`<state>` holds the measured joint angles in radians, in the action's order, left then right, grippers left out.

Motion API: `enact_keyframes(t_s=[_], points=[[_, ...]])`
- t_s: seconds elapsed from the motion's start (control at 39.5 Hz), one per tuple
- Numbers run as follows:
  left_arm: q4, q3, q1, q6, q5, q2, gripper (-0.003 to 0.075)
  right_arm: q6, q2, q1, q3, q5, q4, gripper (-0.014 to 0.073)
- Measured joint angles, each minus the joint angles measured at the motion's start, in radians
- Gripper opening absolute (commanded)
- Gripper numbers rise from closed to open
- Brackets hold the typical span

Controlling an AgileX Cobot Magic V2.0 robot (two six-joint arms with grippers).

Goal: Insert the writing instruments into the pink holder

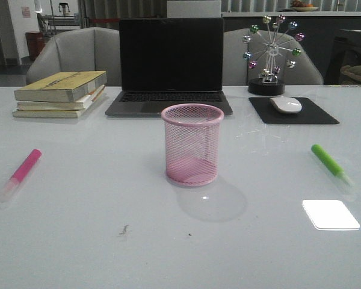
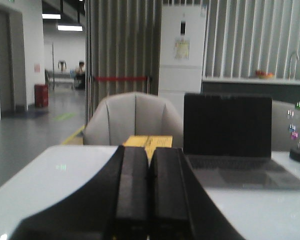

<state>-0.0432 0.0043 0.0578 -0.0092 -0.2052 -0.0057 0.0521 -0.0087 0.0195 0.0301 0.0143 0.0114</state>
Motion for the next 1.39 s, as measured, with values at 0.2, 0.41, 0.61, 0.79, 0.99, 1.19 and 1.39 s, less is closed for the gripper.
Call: enact_keyframes(t_s=[0.2, 0.41, 0.61, 0.79, 0.99, 1.19, 1.39], points=[[0.0, 0.0, 0.0, 0.0, -0.184, 0.0, 0.0092, 0.0, 0.0, 0.0, 0.0, -0.149, 0.0, 0.003], [0.0, -0.02, 0.0, 0.0, -0.211, 0.0, 0.0092, 0.0, -0.001, 0.0, 0.0, -0.285, 0.0, 0.003], [0.043, -0.142, 0.0, 0.0, -0.096, 0.0, 0.0092, 0.001, -0.001, 0.0, -0.154, -0.174, 0.0, 0.003], [0.082, -0.275, 0.0, 0.0, 0.015, 0.03, 0.0092, 0.001, 0.017, 0.0, -0.332, -0.024, 0.0, 0.003], [0.084, -0.431, 0.0, 0.0, 0.084, 0.231, 0.0092, 0.001, 0.212, 0.0, -0.446, 0.014, 0.0, 0.003], [0.084, -0.52, 0.0, 0.0, 0.101, 0.494, 0.0092, 0.001, 0.447, 0.0, -0.509, 0.015, 0.0, 0.003], [0.084, -0.527, 0.0, 0.0, 0.115, 0.717, 0.0092, 0.001, 0.669, 0.0, -0.509, 0.02, 0.0, 0.003]])
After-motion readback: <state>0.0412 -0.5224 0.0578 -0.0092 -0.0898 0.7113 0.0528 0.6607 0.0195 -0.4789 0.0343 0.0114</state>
